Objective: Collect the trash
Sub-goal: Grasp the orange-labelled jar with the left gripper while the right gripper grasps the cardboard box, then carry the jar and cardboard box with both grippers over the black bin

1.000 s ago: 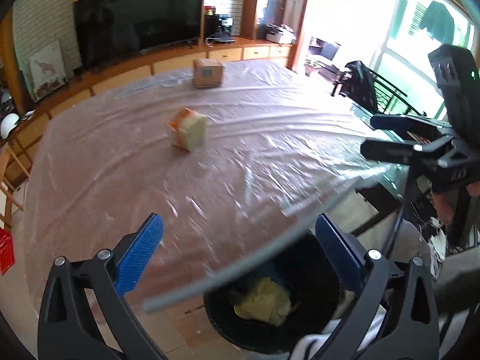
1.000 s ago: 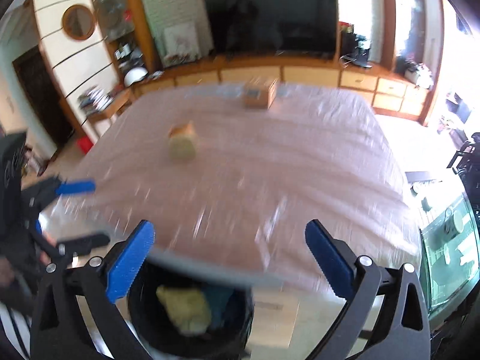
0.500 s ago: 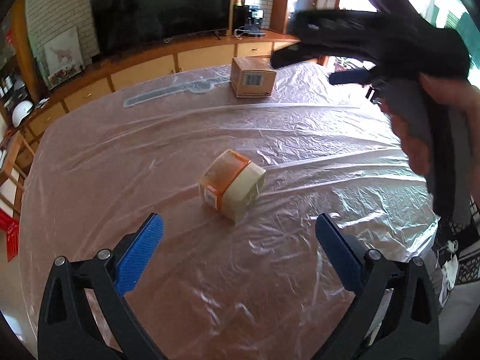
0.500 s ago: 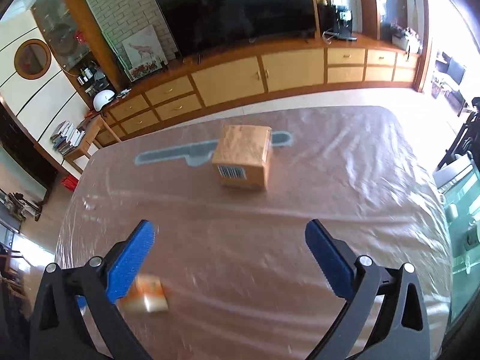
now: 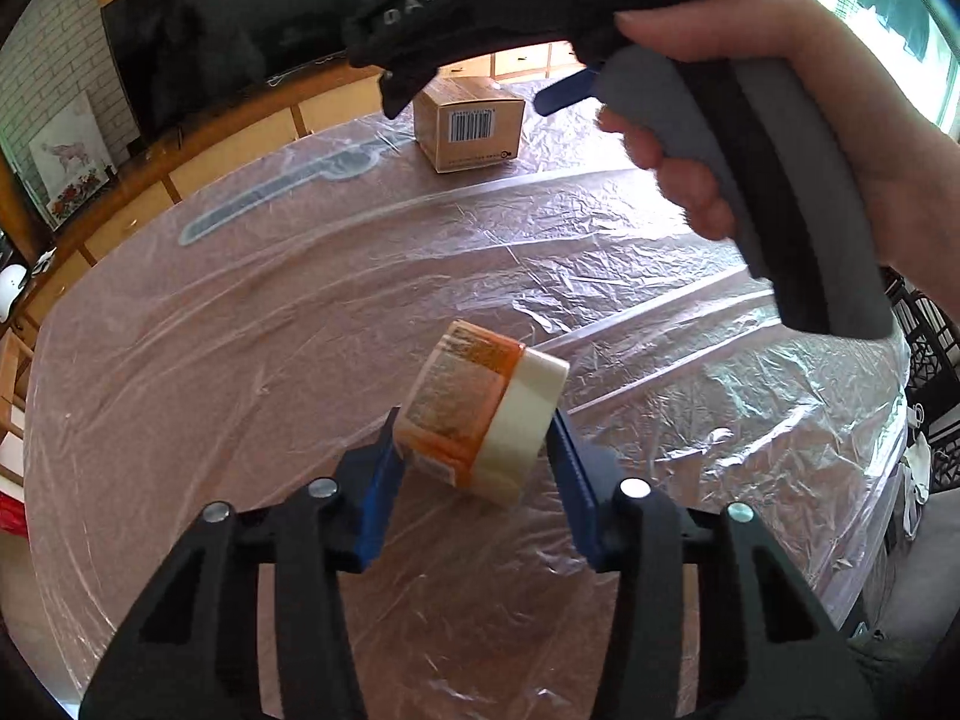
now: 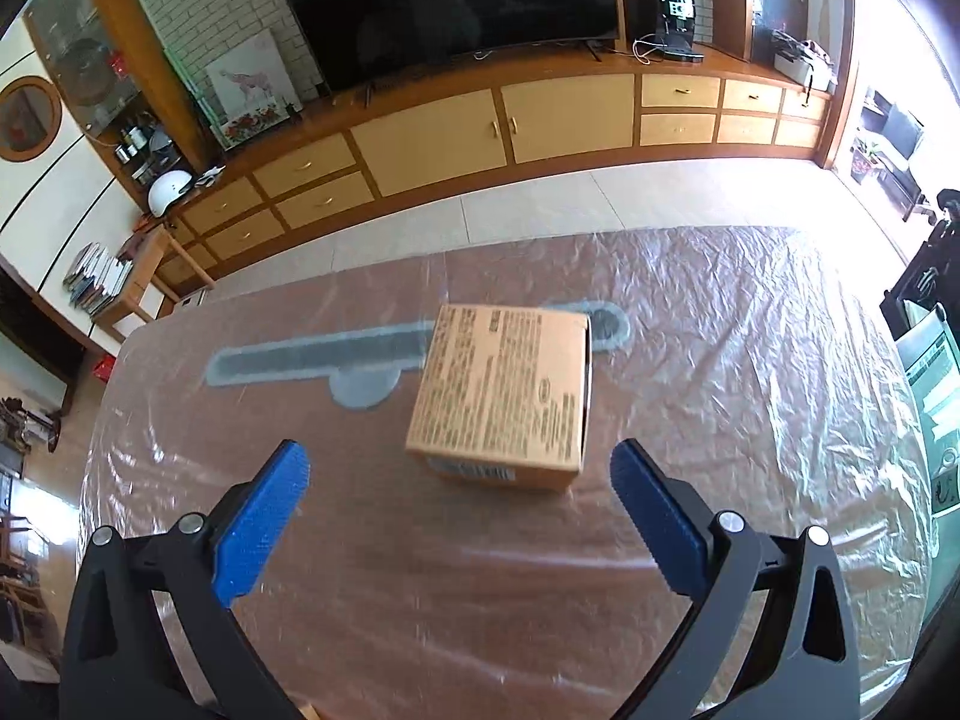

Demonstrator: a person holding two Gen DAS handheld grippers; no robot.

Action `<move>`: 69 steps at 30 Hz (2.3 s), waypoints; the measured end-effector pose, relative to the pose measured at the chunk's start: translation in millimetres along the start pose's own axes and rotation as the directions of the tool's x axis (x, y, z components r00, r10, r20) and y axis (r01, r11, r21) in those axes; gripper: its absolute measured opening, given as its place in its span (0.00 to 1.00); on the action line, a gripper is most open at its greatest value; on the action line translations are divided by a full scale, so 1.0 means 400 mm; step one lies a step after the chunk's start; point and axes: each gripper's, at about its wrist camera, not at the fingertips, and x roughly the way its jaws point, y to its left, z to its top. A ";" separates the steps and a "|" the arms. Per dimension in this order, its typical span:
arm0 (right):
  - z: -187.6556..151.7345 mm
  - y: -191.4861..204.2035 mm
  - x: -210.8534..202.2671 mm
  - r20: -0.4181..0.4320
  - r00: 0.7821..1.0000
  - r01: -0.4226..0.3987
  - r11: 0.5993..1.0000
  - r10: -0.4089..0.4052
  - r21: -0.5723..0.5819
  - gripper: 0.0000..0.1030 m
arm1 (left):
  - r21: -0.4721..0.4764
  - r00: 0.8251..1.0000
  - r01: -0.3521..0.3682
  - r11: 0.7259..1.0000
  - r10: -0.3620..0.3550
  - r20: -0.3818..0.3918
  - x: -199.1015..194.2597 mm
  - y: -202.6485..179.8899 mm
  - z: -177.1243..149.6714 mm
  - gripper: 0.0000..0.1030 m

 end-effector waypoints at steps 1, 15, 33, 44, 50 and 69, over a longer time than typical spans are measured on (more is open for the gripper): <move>0.003 0.001 0.005 -0.002 1.000 0.005 1.000 -0.005 0.002 0.96 | 0.002 1.000 0.001 1.000 -0.001 0.000 0.000 0.000 0.000 0.46; 0.008 0.015 0.035 -0.014 1.000 -0.003 1.000 0.003 0.005 0.57 | 0.001 1.000 0.006 1.000 -0.006 0.010 0.017 -0.002 0.022 0.37; -0.139 -0.074 -0.135 -0.016 0.978 -0.205 0.976 0.207 0.066 0.56 | -0.081 1.000 -0.020 0.997 0.022 0.020 -0.006 0.040 0.014 0.36; -0.282 -0.060 -0.238 -0.044 0.966 -0.257 0.966 0.256 -0.011 0.56 | -0.126 0.999 -0.015 0.992 0.019 0.031 -0.044 0.054 -0.013 0.36; -0.333 -0.057 -0.293 -0.047 0.954 -0.297 0.955 0.295 -0.026 0.56 | -0.133 0.999 -0.008 0.991 0.014 0.045 -0.084 0.049 -0.038 0.36; -0.552 -0.054 -0.464 -0.136 0.910 -0.404 0.911 0.391 -0.083 0.56 | -0.085 0.996 0.070 0.994 -0.065 0.059 -0.251 -0.053 -0.187 0.36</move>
